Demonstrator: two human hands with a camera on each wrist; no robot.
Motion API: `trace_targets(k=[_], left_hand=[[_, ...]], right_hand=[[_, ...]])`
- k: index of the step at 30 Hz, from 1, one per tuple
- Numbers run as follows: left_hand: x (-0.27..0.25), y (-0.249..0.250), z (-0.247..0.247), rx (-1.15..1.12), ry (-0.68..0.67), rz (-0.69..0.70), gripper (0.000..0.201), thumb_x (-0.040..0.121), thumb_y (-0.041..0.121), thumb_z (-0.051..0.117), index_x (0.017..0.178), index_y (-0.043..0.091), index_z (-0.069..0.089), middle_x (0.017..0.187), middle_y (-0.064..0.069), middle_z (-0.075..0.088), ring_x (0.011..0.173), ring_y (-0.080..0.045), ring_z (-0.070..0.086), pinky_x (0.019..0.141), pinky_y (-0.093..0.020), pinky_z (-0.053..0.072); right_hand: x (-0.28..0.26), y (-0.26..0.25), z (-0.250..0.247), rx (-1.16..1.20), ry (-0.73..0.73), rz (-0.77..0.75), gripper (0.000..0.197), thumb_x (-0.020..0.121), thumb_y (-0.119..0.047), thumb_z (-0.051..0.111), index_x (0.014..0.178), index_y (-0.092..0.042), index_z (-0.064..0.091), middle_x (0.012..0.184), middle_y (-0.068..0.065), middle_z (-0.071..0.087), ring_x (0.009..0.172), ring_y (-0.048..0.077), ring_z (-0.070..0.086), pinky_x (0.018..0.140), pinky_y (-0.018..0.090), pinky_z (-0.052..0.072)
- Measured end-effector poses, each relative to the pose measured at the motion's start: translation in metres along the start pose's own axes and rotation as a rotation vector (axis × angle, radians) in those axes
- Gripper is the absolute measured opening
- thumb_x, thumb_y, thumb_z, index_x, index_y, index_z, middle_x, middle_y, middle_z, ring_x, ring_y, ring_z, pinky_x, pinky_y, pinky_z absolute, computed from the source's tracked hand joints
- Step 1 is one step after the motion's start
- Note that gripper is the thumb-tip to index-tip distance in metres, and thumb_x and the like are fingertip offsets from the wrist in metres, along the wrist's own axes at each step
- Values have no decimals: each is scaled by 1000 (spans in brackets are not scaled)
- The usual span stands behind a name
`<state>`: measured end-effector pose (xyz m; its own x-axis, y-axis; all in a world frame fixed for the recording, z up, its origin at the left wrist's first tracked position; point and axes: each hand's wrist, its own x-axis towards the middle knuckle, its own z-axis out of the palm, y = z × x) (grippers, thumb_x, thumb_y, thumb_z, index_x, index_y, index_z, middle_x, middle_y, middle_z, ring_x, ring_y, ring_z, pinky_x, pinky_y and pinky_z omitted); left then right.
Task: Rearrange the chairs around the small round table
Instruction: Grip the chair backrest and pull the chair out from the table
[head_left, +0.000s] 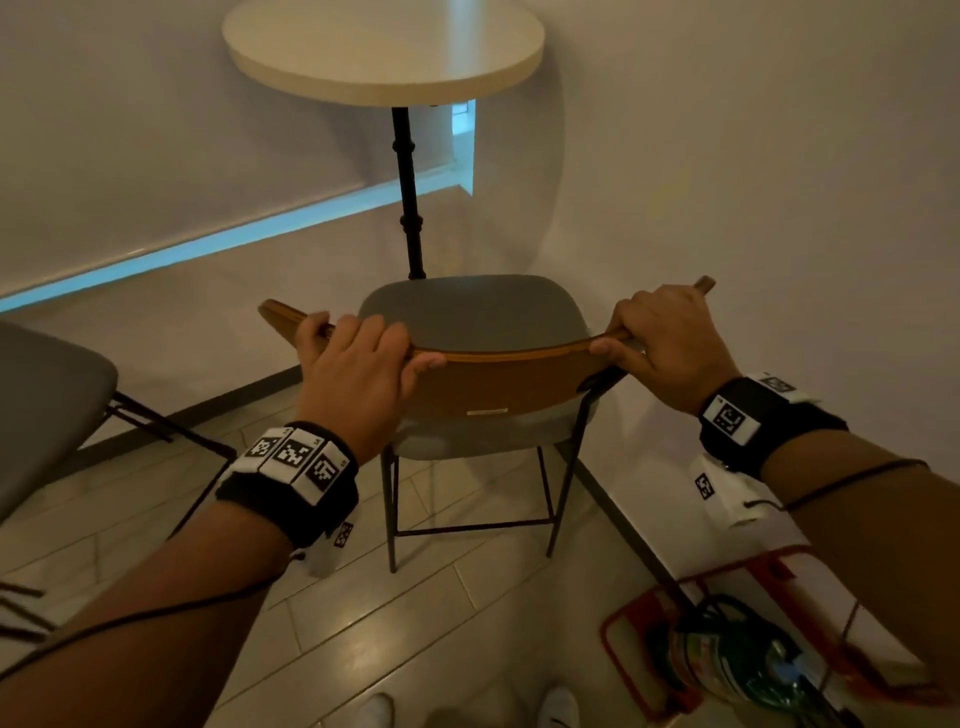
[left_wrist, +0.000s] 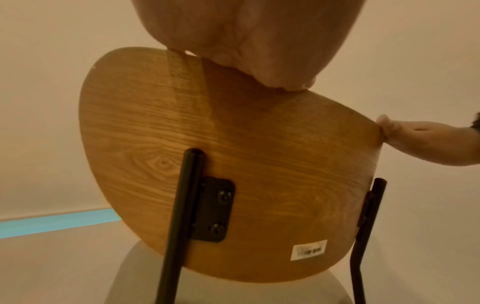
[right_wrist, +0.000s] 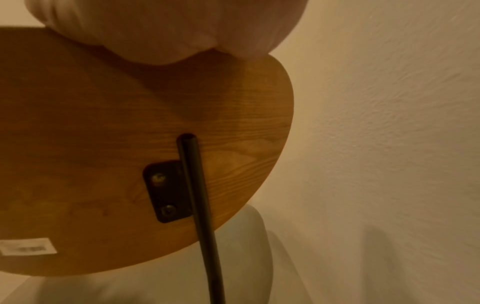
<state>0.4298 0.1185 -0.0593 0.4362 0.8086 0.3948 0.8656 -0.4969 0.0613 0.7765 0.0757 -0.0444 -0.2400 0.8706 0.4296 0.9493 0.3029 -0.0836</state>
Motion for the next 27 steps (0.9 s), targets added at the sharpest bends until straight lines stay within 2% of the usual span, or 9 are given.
trace_targets(k=[6, 8, 11, 13, 16, 19, 22, 24, 27], left_hand=[[15, 17, 7, 29, -19, -65, 48, 103, 58, 21, 88, 25, 53, 87, 6, 47, 87, -23, 47, 98, -47, 26], [19, 20, 9, 43, -17, -85, 48, 103, 57, 22, 88, 24, 53, 87, 6, 46, 86, -22, 45, 96, -47, 26], [29, 27, 14, 65, -18, -113, 48, 102, 57, 22, 88, 23, 52, 87, 6, 45, 86, -22, 43, 94, -47, 26], [38, 31, 18, 75, -17, -128, 47, 102, 57, 22, 88, 23, 51, 87, 6, 44, 85, -22, 42, 94, -47, 26], [49, 34, 24, 71, -4, -149, 47, 102, 58, 23, 87, 23, 51, 87, 5, 44, 84, -20, 39, 93, -46, 26], [62, 35, 29, 65, 1, -164, 48, 102, 58, 23, 88, 22, 52, 87, 3, 49, 84, -21, 40, 93, -45, 25], [80, 35, 34, 68, -9, -178, 50, 102, 59, 22, 88, 22, 52, 87, 2, 50, 84, -21, 40, 93, -46, 25], [90, 37, 39, 58, -1, -189, 51, 101, 60, 21, 89, 21, 52, 86, 3, 47, 84, -19, 37, 92, -45, 25], [103, 41, 47, 42, 15, -197, 50, 101, 61, 20, 84, 23, 49, 85, 4, 46, 84, -17, 32, 91, -45, 25]], right_hand=[[16, 38, 13, -35, -16, -61, 80, 97, -77, 15, 75, -13, 58, 67, 5, 54, 64, 27, 49, 73, 42, 37], [24, 47, 17, -36, -6, -88, 77, 97, -76, 17, 74, -13, 56, 67, 1, 50, 64, 23, 45, 70, 39, 29], [36, 61, 16, 38, 6, -141, 57, 97, -74, 22, 78, -25, 45, 72, -7, 42, 66, 16, 37, 68, 31, 15], [45, 75, 20, 77, -16, -148, 57, 97, -75, 22, 80, -26, 45, 74, -9, 41, 68, 14, 37, 70, 27, 13], [61, 93, 29, 81, -56, -134, 67, 95, -80, 19, 80, -23, 51, 74, -10, 41, 69, 13, 38, 69, 26, 14], [78, 107, 36, 100, -70, -145, 57, 94, -81, 21, 84, -29, 44, 74, -14, 36, 71, 12, 36, 73, 25, 15], [95, 121, 41, 90, -114, -147, 61, 93, -82, 17, 85, -29, 46, 77, -15, 35, 76, 14, 37, 80, 32, 23], [107, 132, 44, 63, -129, -159, 72, 93, -81, 14, 84, -22, 54, 77, -13, 37, 76, 15, 37, 81, 39, 32], [122, 147, 46, 80, -137, -174, 83, 94, -80, 15, 83, -13, 62, 72, -13, 35, 72, 16, 38, 76, 30, 21]])
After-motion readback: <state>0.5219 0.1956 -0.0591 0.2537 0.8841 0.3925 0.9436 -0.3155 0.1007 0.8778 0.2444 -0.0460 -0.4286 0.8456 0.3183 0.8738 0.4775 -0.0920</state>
